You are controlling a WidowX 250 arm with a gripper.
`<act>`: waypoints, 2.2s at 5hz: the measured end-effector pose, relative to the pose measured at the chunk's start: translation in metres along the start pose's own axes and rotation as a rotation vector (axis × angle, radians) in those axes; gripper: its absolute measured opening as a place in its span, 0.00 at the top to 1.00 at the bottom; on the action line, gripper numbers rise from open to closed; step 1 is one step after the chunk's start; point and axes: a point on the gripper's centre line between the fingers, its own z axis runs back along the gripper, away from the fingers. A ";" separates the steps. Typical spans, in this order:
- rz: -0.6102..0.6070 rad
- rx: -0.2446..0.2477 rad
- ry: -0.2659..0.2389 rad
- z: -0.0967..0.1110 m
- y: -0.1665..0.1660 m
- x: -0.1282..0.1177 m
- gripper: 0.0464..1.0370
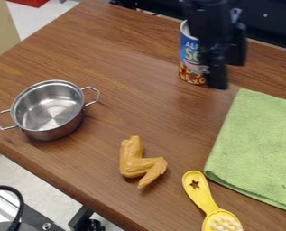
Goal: Move the can to the upper left of the table
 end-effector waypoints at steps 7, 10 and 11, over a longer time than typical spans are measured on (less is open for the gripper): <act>0.187 -0.013 -0.225 0.010 -0.048 0.043 0.04; 0.061 -0.010 -0.286 0.000 -0.038 0.079 0.04; 0.036 0.017 -0.292 0.010 -0.036 0.095 0.04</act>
